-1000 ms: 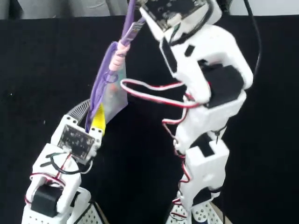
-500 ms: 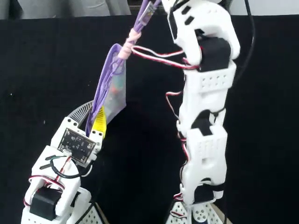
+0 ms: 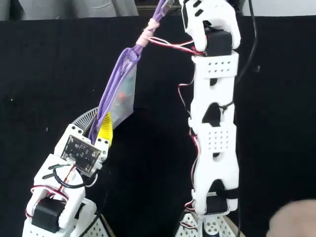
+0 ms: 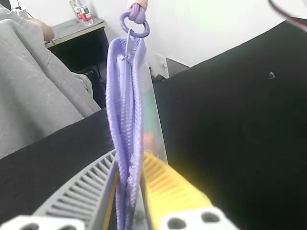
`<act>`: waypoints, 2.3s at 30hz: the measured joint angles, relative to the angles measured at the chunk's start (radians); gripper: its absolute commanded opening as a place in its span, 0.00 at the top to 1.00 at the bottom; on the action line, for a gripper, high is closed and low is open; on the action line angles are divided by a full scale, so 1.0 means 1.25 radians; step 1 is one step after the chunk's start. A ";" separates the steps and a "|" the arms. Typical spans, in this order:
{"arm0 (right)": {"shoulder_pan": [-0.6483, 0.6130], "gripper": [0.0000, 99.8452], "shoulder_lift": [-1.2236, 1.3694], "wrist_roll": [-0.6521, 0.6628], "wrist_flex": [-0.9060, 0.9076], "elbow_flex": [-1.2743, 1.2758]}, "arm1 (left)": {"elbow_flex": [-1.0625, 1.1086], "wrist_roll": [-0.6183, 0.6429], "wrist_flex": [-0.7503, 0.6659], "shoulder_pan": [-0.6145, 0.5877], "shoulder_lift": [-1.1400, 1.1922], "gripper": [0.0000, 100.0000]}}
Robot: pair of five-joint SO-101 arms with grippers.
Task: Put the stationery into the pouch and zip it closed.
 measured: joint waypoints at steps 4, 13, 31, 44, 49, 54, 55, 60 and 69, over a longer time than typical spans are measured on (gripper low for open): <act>0.026 0.99 0.069 0.000 -0.064 0.000 | 0.000 0.001 0.000 0.000 0.000 0.97; 0.053 0.99 0.196 0.171 -0.211 -0.001 | 0.009 0.002 -0.001 0.000 0.000 0.97; 0.088 0.99 0.220 0.345 -0.500 0.092 | 0.022 0.004 -0.002 0.002 0.000 0.97; 0.092 0.99 0.220 0.362 -0.371 0.016 | 0.025 0.022 -0.010 0.002 0.000 0.94; 0.096 0.99 0.220 0.363 -0.270 -0.001 | 0.042 0.028 -0.011 -0.001 -0.001 0.78; 0.107 0.99 0.215 0.339 -0.169 0.000 | 0.064 0.106 -0.004 -0.033 0.001 0.77; 0.103 0.99 0.205 0.319 -0.146 0.000 | 0.066 0.114 -0.002 -0.036 0.012 0.77; 0.108 0.99 0.150 0.236 -0.016 0.000 | 0.063 0.118 -0.002 -0.072 0.005 0.77; 0.023 0.98 0.086 0.147 0.265 0.000 | 0.063 0.152 -0.002 -0.171 0.004 0.77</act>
